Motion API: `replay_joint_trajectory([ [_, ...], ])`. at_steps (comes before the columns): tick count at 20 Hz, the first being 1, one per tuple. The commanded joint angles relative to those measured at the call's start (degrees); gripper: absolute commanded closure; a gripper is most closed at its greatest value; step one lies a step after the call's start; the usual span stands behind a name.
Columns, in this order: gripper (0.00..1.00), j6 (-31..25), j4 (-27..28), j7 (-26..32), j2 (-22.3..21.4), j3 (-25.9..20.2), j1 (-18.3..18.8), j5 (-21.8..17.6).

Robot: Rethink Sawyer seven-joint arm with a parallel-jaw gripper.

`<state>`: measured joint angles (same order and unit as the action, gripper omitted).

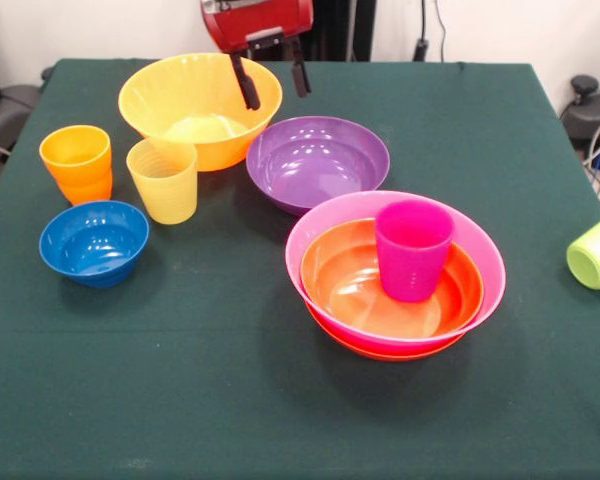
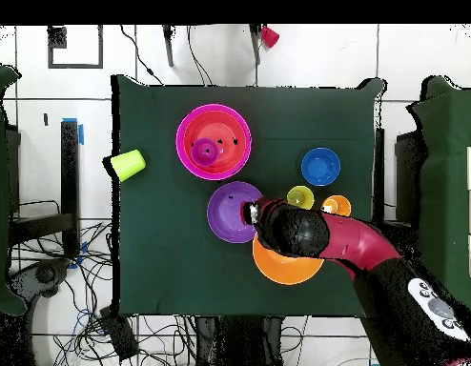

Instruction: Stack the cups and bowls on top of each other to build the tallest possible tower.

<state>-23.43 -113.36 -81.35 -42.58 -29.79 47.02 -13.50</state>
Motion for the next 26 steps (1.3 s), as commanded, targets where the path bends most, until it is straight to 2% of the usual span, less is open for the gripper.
replay_joint_trajectory([
  [1, 0.0, -6.4, 3.1, -1.5, -1.2, -2.1, -2.1, -0.2],
  [3, 0.0, -8.3, 4.6, -1.2, -0.6, -1.3, -2.9, -0.2],
  [10, 0.0, -11.7, 5.2, -3.5, -2.9, 0.4, -5.9, 0.5],
  [12, 0.0, -12.1, 5.9, -4.5, -3.9, 2.9, -7.5, -1.4],
  [15, 0.0, -14.1, 8.1, -7.4, -7.5, 10.0, -11.3, -6.1],
  [19, 0.0, -15.3, 8.4, -6.4, -10.6, 12.2, -11.8, -6.5],
  [22, 0.0, -15.2, 9.0, -5.0, -11.4, 11.5, -11.1, -5.3],
  [24, 0.0, -18.6, 11.3, -4.4, -12.5, 11.9, -11.3, -4.7],
  [26, 0.0, -24.6, 15.8, -5.5, -12.1, 13.5, -12.6, -4.9],
])
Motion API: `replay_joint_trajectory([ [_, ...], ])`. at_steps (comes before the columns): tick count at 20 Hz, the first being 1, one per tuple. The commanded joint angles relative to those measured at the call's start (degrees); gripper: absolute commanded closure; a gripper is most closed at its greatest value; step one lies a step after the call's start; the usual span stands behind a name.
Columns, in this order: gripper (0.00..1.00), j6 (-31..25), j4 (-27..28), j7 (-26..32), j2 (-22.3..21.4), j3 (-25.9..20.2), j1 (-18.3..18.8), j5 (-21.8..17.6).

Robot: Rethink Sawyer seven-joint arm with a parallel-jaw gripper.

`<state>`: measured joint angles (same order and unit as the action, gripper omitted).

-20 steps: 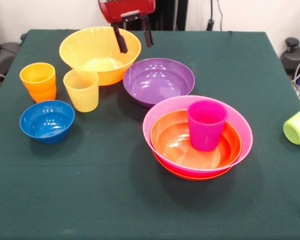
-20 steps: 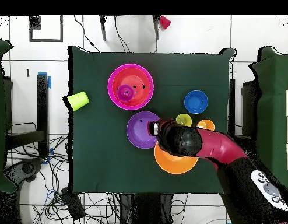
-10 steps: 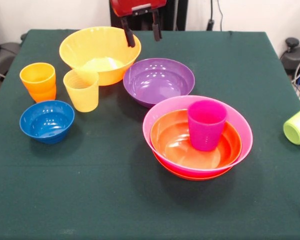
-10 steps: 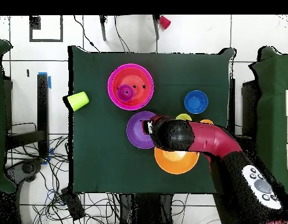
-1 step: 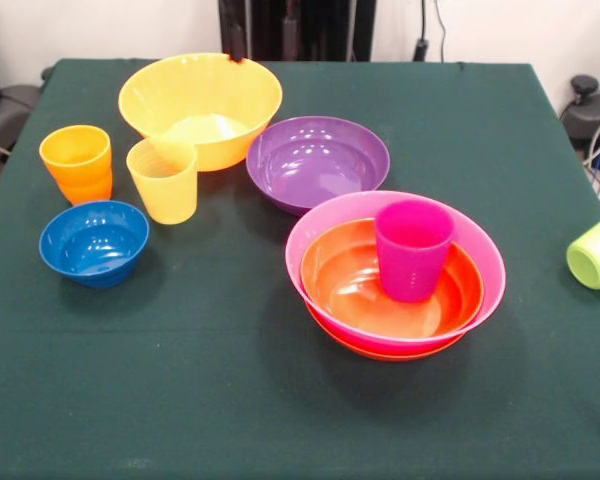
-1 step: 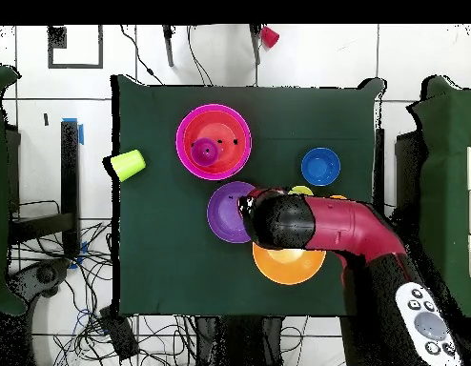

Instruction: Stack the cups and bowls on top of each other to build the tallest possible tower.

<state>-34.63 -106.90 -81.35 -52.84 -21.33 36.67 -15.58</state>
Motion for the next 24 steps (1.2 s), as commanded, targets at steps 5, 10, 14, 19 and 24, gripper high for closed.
replay_joint_trajectory([
  [5, 0.0, -15.2, 14.3, -7.5, 2.2, 7.4, -2.9, -3.6],
  [10, 0.0, -15.5, 13.3, -1.6, 3.1, 7.0, 0.5, -3.9],
  [14, 0.0, -14.0, 15.4, -1.1, 6.1, 8.3, 1.1, -6.6],
  [19, 0.0, -12.2, 19.4, 0.9, 12.0, 8.1, 2.0, -8.1],
  [24, 0.0, -9.2, 19.7, 0.9, 14.6, 7.2, 2.9, -8.4],
])
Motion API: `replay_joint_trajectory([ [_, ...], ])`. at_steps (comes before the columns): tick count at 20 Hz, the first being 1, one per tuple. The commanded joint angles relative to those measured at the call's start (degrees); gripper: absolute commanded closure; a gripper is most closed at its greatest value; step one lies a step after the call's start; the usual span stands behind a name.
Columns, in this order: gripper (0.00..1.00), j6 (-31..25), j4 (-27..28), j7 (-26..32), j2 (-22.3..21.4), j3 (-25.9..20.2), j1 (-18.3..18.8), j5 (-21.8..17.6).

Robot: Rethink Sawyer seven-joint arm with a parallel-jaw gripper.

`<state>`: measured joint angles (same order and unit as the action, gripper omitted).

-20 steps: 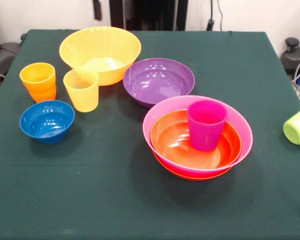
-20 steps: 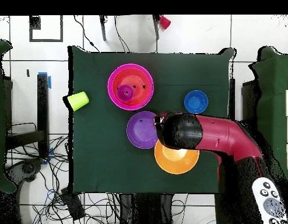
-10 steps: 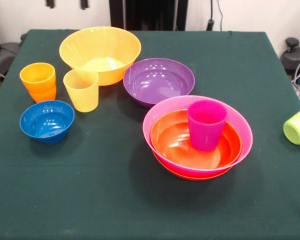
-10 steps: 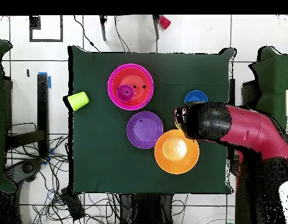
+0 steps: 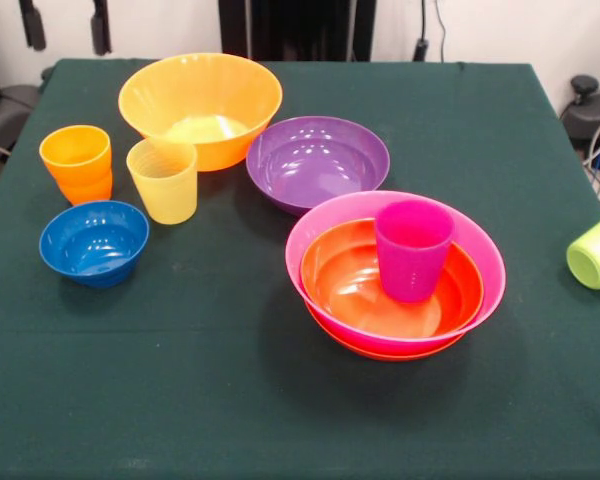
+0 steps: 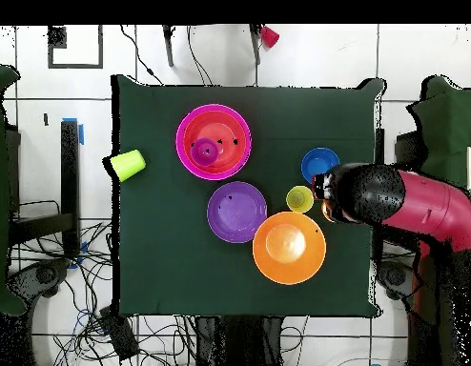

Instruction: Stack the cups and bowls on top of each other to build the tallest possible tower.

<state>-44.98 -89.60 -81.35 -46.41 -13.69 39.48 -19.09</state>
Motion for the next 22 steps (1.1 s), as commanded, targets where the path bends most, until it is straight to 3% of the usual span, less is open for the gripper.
replay_joint_trajectory([
  [1, 0.0, 1.4, 2.3, 0.5, 8.1, -0.5, 0.1, -4.8],
  [8, 0.0, 4.1, -2.9, -2.9, 2.6, -0.1, -0.8, -3.2],
  [11, 0.0, 7.2, -7.8, -4.0, -1.5, -0.2, -1.1, -2.8],
  [15, 0.0, 7.0, -10.9, -3.7, -3.9, -0.6, -1.4, -1.9],
  [19, 0.0, 2.6, -11.0, -0.2, -1.5, -2.9, 0.0, -0.1],
  [22, 0.0, 3.0, -10.4, 1.7, -0.1, -4.2, 1.0, 0.0],
])
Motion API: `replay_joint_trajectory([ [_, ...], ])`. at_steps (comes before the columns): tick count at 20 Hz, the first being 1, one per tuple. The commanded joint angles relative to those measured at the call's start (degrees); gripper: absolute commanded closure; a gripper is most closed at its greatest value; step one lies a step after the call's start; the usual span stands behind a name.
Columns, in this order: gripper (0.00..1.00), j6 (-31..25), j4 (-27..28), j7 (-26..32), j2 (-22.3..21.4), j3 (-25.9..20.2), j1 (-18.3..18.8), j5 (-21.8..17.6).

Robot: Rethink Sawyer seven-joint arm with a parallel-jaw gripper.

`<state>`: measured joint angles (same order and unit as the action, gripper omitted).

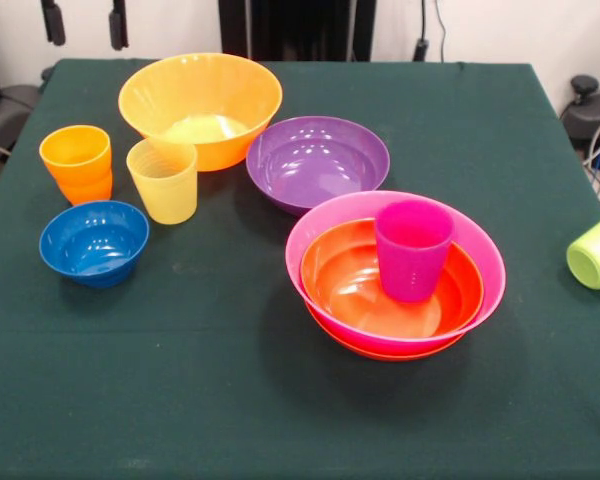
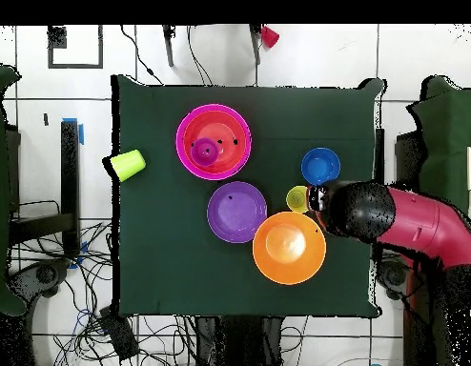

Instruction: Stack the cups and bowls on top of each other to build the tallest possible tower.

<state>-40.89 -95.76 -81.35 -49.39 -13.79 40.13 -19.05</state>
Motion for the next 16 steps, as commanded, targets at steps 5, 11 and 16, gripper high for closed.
replay_joint_trajectory([
  [5, 0.0, -0.2, -2.6, 0.3, 4.5, -3.0, -0.2, -1.5],
  [11, 0.0, 3.3, -3.2, -1.8, 5.6, -1.7, -0.6, -2.9],
  [16, 0.0, 3.5, -3.2, 2.1, 8.2, -4.2, 1.7, -2.8],
])
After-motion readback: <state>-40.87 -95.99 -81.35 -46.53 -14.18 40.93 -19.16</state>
